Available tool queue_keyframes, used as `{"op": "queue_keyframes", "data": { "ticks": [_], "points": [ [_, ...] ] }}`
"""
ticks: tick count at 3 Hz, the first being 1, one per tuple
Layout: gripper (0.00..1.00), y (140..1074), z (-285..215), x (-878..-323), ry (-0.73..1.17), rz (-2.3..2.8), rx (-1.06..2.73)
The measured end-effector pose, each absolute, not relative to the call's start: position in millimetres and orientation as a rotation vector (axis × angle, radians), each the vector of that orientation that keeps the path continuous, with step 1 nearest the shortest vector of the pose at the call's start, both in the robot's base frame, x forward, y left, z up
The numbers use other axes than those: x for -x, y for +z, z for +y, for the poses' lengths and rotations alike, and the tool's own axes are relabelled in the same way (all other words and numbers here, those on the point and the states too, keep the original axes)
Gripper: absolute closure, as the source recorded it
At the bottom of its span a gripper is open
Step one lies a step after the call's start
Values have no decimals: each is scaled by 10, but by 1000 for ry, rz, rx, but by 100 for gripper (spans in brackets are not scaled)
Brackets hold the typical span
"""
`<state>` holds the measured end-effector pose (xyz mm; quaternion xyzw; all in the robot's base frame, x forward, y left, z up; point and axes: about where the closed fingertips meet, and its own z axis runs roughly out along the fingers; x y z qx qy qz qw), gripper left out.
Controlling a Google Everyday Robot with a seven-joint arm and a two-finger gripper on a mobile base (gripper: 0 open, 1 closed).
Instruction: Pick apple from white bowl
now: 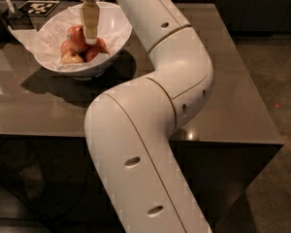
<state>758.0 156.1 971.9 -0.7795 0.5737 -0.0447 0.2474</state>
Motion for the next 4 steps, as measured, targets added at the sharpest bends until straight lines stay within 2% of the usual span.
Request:
{"op": "queue_keyframes", "data": {
  "ticks": [4],
  "points": [
    [0,9268,1668,-7620,-4,1565,2176]
  ]
}}
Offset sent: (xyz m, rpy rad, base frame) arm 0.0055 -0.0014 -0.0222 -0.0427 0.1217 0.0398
